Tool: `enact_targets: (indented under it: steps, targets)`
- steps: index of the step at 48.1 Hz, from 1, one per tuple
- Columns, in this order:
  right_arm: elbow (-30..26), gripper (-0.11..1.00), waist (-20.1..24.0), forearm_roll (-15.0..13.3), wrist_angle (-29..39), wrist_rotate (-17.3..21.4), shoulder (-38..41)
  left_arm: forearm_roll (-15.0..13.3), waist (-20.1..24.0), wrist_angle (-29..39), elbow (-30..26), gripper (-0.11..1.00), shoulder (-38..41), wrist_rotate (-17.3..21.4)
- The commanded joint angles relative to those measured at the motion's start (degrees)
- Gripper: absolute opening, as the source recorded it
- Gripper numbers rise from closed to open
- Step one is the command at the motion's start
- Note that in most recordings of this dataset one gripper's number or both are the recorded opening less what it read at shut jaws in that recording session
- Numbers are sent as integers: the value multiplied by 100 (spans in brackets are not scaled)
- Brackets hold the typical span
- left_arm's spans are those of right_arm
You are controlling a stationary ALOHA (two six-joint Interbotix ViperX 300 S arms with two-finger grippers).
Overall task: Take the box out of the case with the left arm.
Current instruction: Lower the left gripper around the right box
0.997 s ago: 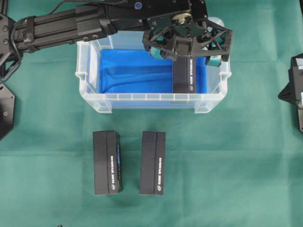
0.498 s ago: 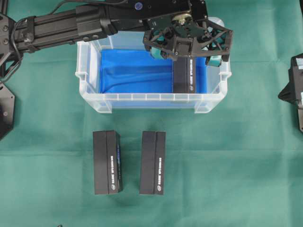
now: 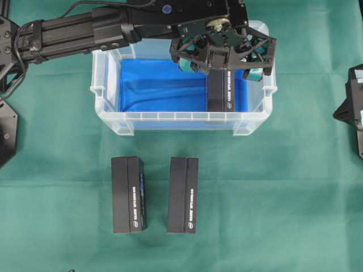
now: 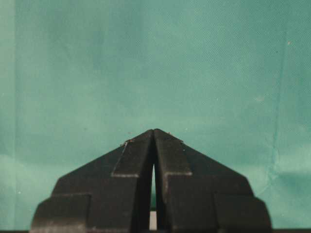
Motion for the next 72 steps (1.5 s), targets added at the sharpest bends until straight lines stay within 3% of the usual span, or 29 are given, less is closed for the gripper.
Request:
enact_targets:
  steps: [1,21,72]
  targets:
    - [-149,0,-9,9,-9,18,44,44,18,-70,-18,95,-132,-18]
    - [-149,0,-9,18,-9,18,44,123,53,-246,334,95,-167,-44]
    - [-149,0,-9,18,-9,9,44,527,105,-1608,1626,94,-439,-483]
